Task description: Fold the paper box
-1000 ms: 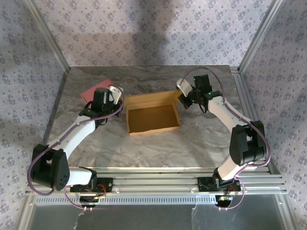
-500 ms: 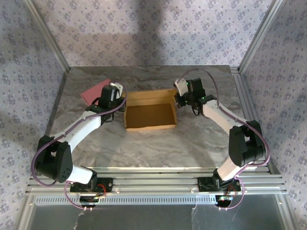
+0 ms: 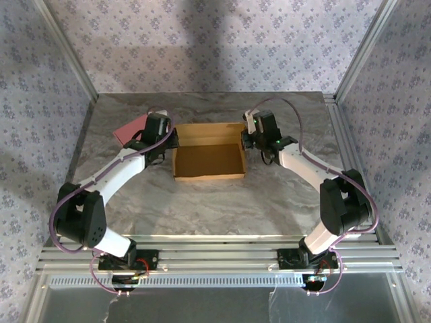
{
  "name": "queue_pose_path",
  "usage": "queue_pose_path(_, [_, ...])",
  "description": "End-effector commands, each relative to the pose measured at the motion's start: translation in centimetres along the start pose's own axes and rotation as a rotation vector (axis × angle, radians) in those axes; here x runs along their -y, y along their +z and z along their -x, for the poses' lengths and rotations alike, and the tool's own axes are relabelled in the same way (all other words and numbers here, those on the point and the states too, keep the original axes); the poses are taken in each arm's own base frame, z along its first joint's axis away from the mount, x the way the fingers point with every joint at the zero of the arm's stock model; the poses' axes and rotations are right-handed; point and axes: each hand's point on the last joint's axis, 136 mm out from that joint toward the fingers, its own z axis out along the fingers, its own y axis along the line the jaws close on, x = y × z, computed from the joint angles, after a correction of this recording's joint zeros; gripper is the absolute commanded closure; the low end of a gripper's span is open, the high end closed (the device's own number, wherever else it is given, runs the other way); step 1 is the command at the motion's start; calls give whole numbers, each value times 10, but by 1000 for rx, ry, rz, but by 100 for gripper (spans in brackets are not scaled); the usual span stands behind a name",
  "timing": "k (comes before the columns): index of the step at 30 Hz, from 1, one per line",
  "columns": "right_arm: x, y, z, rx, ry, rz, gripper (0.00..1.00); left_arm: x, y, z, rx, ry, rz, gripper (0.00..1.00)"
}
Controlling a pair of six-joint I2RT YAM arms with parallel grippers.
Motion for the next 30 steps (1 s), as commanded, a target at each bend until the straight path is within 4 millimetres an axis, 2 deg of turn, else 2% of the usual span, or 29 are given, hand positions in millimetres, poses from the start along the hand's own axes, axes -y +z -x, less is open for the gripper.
queue_pose_path(1, [4,-5,19,65,80,-45,100,4,-3,9,10,-72,-2,100])
queue_pose_path(7, [-1,-1,12,87,114,-37,100,-1,-4,-2,-3,-80,4,100])
queue_pose_path(13, [-6,-3,-7,120,90,-24,100,-1,-8,-12,36,-93,-28,100])
queue_pose_path(17, [-9,-7,-22,169,89,-4,100,0,-12,-20,81,-92,-51,100])
queue_pose_path(21, [-15,-14,-25,219,91,17,100,-2,-18,-28,135,-109,-78,100])
queue_pose_path(30, [-17,-14,-52,221,108,24,100,-22,-23,-65,154,-157,-82,98])
